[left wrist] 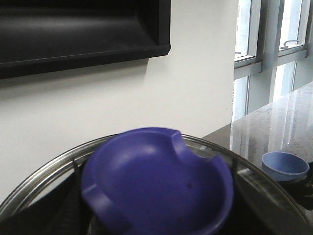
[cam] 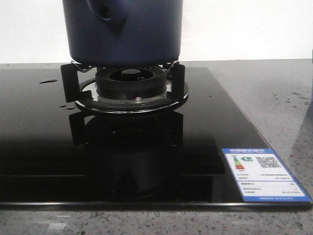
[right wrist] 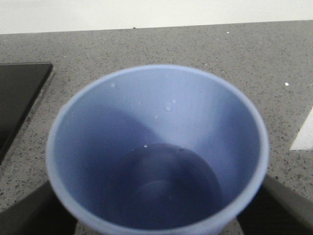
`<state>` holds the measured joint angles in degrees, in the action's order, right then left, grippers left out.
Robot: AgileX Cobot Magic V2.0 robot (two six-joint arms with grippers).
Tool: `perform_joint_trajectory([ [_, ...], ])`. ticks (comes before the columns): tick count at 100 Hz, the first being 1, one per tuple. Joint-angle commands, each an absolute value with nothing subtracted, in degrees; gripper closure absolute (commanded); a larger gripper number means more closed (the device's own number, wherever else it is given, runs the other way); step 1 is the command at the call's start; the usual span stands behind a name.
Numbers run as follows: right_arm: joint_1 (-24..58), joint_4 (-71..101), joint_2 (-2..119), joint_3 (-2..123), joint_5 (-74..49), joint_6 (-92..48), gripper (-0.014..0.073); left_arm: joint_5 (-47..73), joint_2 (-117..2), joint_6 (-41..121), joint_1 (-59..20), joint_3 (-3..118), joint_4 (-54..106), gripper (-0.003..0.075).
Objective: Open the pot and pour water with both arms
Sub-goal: 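Close the right gripper on the cup and lift it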
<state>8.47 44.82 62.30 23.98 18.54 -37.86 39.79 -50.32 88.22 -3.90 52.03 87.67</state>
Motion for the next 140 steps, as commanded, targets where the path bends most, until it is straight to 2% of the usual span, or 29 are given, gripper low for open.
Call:
perform_joint_trajectory([
  [1, 8.58, 43.69, 61.81, 25.82, 21.36, -37.44, 0.0195, 40.05, -49.69, 87.96, -4.23, 54.03, 92.24, 0.0429],
  [14, 8.58, 43.69, 61.81, 25.82, 21.36, -37.44, 0.0264, 40.05, -49.69, 87.96, -4.23, 54.03, 92.24, 0.0429],
  [78, 8.58, 40.66, 59.63, 27.46, 16.46, -37.44, 0.0265, 40.05, -49.69, 87.96, -4.23, 54.03, 92.24, 0.0429],
  [117, 8.58, 34.95, 57.71, 43.73, 0.00, -37.66, 0.0265, 40.05, -49.69, 87.96, -4.23, 54.03, 92.24, 0.0429],
  [140, 8.87, 34.72, 59.58, 56.19, -12.03, -43.48, 0.0265, 40.05, -49.69, 87.96, -4.23, 54.03, 92.24, 0.0429],
])
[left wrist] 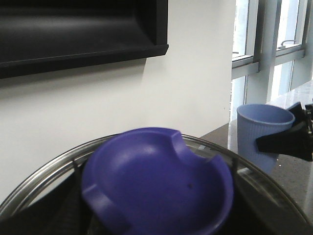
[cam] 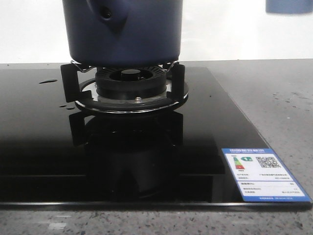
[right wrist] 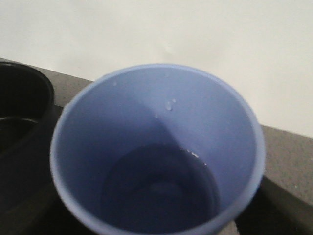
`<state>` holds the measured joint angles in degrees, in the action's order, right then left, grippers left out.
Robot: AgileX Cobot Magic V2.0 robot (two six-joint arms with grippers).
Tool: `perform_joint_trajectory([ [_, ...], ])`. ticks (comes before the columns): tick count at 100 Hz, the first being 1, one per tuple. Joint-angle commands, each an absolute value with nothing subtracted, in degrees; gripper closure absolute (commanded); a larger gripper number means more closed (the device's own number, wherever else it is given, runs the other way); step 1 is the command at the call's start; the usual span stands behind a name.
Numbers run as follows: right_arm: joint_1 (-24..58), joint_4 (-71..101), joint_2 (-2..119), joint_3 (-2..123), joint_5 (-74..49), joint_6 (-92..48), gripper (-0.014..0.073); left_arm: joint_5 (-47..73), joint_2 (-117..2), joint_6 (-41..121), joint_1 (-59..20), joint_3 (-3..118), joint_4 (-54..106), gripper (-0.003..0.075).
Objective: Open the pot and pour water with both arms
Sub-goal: 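Close the right gripper on the cup and lift it, then tilt the held cup over the open pot with the right gripper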
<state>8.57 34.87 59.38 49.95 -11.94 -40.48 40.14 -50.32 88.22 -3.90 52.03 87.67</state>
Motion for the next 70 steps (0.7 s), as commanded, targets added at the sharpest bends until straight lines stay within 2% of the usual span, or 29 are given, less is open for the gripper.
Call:
perform_joint_trajectory([
  [1, 9.12, 34.72, 59.69, 56.57, -12.33, -43.88, 0.0265, 40.05, -49.69, 87.96, -4.23, 54.03, 92.24, 0.0429],
  [53, 18.27, 33.77, 73.41, 79.25, -25.77, -57.90, 0.0265, 39.24, -49.19, 87.96, -4.23, 54.03, 92.40, 0.0430],
  [70, 20.47, 26.74, 76.61, 83.77, -27.31, -58.31, 0.0265, 38.50, -49.19, 87.96, -4.23, 54.03, 92.67, 0.0430],
])
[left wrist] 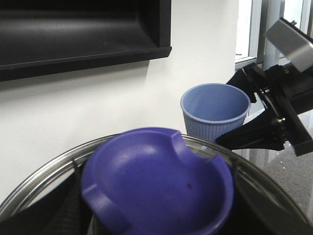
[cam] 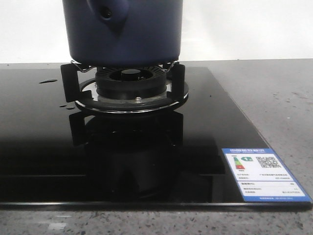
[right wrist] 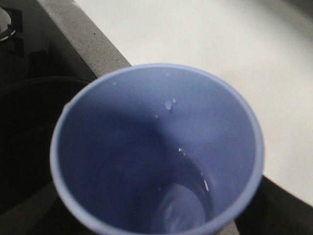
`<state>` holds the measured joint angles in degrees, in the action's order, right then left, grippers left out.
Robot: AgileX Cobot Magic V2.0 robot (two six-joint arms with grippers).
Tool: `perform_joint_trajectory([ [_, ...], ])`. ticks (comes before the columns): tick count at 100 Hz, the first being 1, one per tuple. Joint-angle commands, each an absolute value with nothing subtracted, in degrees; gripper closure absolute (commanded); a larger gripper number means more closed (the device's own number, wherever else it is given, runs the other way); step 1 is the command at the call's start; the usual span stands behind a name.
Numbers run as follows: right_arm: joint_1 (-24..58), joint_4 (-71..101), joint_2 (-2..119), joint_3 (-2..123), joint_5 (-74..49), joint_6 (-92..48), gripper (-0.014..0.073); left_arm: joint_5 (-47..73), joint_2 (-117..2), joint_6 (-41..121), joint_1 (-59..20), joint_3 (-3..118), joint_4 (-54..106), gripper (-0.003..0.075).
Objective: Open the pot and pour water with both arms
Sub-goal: 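Tilt the held cup over the open pot with the right gripper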
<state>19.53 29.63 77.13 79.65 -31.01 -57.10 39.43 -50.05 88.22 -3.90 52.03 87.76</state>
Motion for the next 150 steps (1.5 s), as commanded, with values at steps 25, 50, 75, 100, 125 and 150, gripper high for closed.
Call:
perform_joint_trajectory([
  [25, 24.20, 15.14, 80.79, 86.57, -27.28, -58.31, 0.0265, 38.38, -49.19, 87.96, -4.23, 54.03, 92.67, 0.0430],
  [50, 25.35, 8.83, 83.39, 86.57, -24.72, -58.67, 0.0265, 38.38, -49.19, 87.96, -4.23, 54.03, 92.67, 0.0429],
  [75, 25.83, 6.91, 83.74, 86.57, -20.52, -62.30, 0.0265, 38.38, -49.19, 87.96, -4.23, 54.03, 92.67, 0.0429],
  [100, 25.91, 6.41, 84.13, 86.57, -20.00, -67.29, 0.0265, 38.38, -49.29, 87.96, -4.23, 54.03, 92.67, 0.0430],
  [125, 29.25, -0.82, 84.40, 86.57, -17.85, -67.70, 0.0265, 38.38, -49.29, 87.96, -4.23, 54.03, 92.67, 0.0429],
  [150, 30.35, -4.24, 85.39, 86.57, -16.30, -67.70, 0.0265, 38.38, -49.29, 87.96, -4.23, 54.03, 92.67, 0.0430],
])
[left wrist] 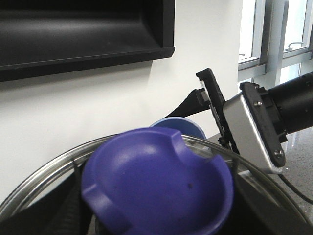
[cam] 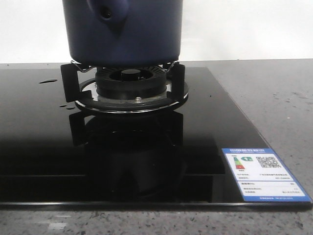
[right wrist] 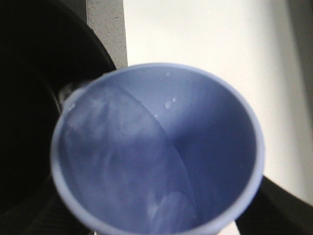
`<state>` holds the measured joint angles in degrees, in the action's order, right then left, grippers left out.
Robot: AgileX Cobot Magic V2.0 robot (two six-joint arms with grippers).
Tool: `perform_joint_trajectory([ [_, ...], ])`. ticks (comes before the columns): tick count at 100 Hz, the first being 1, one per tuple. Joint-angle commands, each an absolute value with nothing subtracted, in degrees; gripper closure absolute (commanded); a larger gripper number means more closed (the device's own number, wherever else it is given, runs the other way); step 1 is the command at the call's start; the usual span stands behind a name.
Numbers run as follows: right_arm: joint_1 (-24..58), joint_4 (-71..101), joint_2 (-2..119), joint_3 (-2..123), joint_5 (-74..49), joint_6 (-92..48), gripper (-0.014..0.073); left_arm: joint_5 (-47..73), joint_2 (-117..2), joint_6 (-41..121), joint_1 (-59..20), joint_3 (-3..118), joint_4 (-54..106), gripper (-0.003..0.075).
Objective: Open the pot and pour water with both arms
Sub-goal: 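Tilt the held cup over the open pot with the right gripper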
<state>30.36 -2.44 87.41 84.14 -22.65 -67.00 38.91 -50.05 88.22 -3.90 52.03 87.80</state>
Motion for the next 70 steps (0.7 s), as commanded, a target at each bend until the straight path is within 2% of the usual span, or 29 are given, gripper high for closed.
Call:
perform_joint_trajectory([
  [1, 30.35, -4.24, 85.38, 86.57, -16.34, -67.70, 0.0265, 38.38, -49.29, 87.96, -4.23, 54.03, 92.67, 0.0430],
  [70, 30.35, -20.87, 85.63, 86.57, -1.58, -67.70, 0.0265, 38.48, -49.29, 87.96, -4.23, 54.03, 92.67, 0.0430],
])
